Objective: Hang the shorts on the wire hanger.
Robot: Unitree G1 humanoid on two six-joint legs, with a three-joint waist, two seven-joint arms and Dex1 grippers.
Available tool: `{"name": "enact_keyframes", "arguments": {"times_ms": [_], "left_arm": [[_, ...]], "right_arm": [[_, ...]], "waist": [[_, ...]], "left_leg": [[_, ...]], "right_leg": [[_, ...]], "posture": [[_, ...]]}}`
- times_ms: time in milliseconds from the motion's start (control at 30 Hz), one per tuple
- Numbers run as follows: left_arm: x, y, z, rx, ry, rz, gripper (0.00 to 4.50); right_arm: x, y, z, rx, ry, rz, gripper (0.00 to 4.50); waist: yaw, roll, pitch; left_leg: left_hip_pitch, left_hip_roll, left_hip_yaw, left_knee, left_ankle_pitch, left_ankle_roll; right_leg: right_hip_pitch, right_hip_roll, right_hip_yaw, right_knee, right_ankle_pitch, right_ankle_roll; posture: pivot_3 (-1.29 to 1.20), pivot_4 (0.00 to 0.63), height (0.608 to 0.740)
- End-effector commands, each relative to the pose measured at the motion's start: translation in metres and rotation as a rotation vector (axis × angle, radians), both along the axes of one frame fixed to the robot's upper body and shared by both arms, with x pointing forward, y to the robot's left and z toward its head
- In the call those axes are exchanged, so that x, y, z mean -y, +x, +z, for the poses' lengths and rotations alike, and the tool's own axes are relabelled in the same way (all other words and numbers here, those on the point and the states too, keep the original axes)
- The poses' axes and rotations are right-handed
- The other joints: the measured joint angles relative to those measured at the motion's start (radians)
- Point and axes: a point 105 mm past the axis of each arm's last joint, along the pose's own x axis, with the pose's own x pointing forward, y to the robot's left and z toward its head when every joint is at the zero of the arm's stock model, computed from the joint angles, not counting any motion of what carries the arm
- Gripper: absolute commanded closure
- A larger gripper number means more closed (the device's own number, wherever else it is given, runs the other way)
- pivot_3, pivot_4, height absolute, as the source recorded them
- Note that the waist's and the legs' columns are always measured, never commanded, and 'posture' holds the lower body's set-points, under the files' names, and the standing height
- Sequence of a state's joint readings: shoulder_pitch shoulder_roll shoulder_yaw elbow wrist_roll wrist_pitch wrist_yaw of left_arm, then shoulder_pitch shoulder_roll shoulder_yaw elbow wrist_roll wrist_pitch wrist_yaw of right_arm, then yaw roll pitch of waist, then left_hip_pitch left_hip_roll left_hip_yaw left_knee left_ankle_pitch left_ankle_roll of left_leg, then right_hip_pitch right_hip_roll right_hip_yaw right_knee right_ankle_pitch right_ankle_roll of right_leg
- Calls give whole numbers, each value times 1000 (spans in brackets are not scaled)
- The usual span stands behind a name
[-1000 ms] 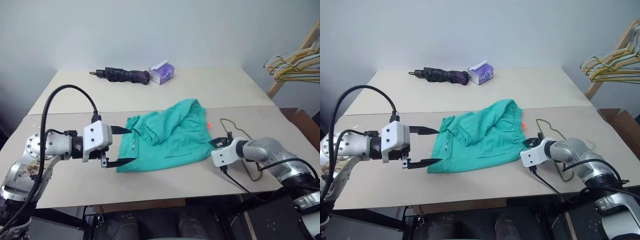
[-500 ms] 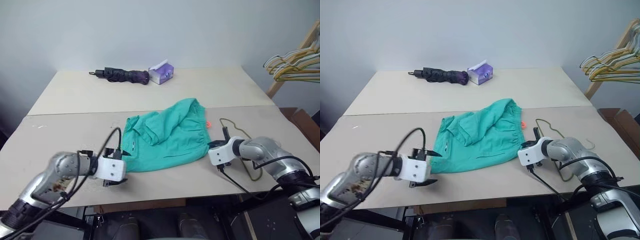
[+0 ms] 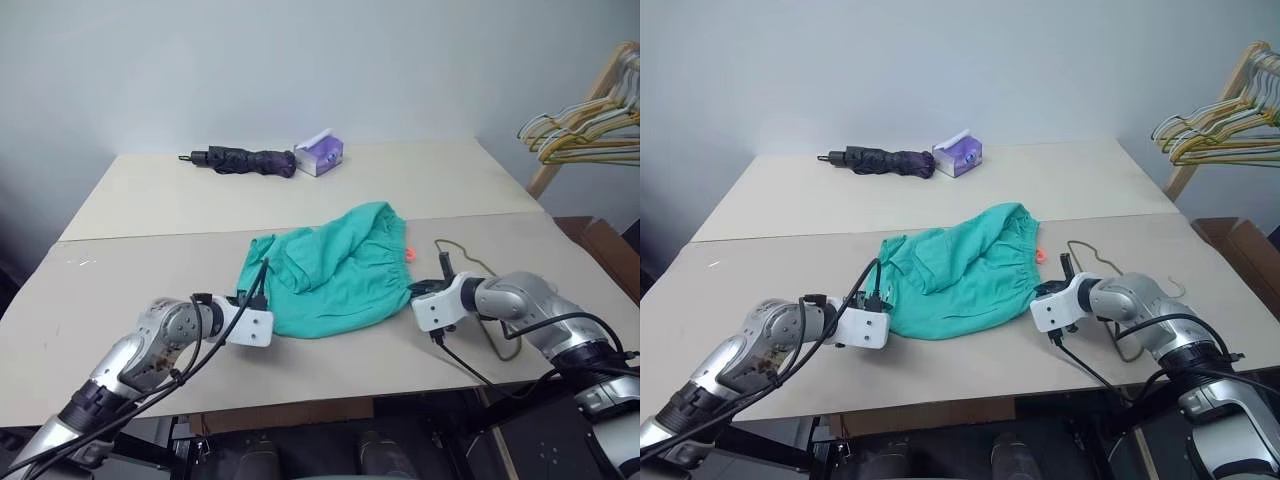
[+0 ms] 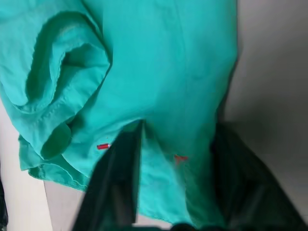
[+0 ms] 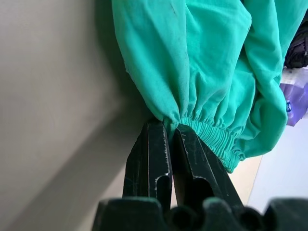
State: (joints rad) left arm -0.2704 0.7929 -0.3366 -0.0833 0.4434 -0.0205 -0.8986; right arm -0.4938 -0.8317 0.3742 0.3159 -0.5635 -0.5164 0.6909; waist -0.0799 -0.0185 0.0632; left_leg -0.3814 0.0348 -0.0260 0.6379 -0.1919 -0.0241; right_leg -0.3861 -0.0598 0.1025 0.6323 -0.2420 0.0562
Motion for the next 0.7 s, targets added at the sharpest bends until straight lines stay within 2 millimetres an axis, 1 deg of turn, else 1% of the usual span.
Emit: {"name": "enact_keyframes", "arguments": {"times_ms": [33, 100, 200, 300, 333, 400, 467, 500, 533, 600, 633, 700], "left_arm": [[-11, 11, -1, 29, 21, 47, 3877], [-11, 16, 2, 37, 5, 60, 4480], [-13, 23, 11, 74, -6, 58, 4480], [-14, 21, 25, 62, -51, 18, 4480], [-14, 17, 32, 46, -69, -11, 4480], [-14, 3, 47, -6, -102, -110, 4480], [-14, -7, 55, -42, -122, -171, 4480], [-15, -9, 57, -52, -127, -183, 4480], [-18, -20, 67, -112, -146, -213, 4480], [-23, -38, 81, -204, -154, -272, 4480], [-23, -44, 85, -232, -156, -292, 4480], [-23, -47, 89, -246, -183, -299, 4480]], "right_arm": [[-5, 4, 20, 55, 42, 15, 4500], [-6, 4, 22, 61, 45, 23, 4500], [-10, 2, 28, 70, 54, 41, 4500], [-14, -3, 37, 66, 75, 75, 4500], [-17, -8, 41, 48, 88, 101, 4500], [-21, -23, 49, -8, 118, 157, 4500], [-24, -32, 53, -49, 139, 187, 4500], [-25, -35, 55, -61, 147, 192, 4500], [-27, -48, 61, -130, 170, 216, 4500], [-28, -71, 69, -268, 175, 256, 4500], [-27, -79, 71, -316, 166, 270, 4500], [-26, -85, 78, -390, 175, 270, 4500]], "waist": [[-6, 0, 0], [-11, 0, 0], [-17, 0, 0], [-21, -1, 0], [-21, -1, 1], [-21, -2, 1], [-20, -2, 2], [-20, -2, 2], [-20, -2, 2], [-19, -3, 3], [-18, -3, 3], [-18, -3, 3]], "left_leg": [[0, 0, 0, 0, 0, 0], [0, 0, 0, 0, 0, 0], [-1, 0, 0, 0, 0, 0], [-2, 0, 0, 0, 0, 0], [-3, 0, 0, 0, 0, 1], [-3, 0, 0, 0, -1, 1], [-3, 1, 0, -1, -1, 1], [-3, 1, 0, -1, -1, 1], [-2, 1, 1, -1, -1, 1], [-3, 1, 1, -1, -1, 1], [-3, 1, 1, -1, -1, 1], [-2, 2, 1, -1, -1, 1]], "right_leg": [[0, 0, 0, 0, 0, 0], [0, 0, 0, 0, 0, 0], [0, 0, 0, 0, 0, 0], [-1, 0, 0, 0, 0, 1], [-2, 0, 0, 0, 1, 3], [-3, 0, 0, 0, 3, 6], [-3, 0, 0, 0, 3, 6], [-3, 0, 0, 0, 1, 3], [-2, 0, 0, 0, -1, 0], [-3, -1, 0, 0, -2, -1], [-3, 0, 0, 0, -2, -1], [-3, -1, 0, 0, -2, -1]], "posture": [[-47, 9, 740], [-48, 12, 740], [-48, 17, 740], [-48, 23, 740], [-53, 29, 740], [-53, 29, 740], [-53, 29, 740], [-53, 29, 740], [-55, 33, 740], [-53, 30, 740], [-53, 30, 740], [-51, 25, 740]]}}
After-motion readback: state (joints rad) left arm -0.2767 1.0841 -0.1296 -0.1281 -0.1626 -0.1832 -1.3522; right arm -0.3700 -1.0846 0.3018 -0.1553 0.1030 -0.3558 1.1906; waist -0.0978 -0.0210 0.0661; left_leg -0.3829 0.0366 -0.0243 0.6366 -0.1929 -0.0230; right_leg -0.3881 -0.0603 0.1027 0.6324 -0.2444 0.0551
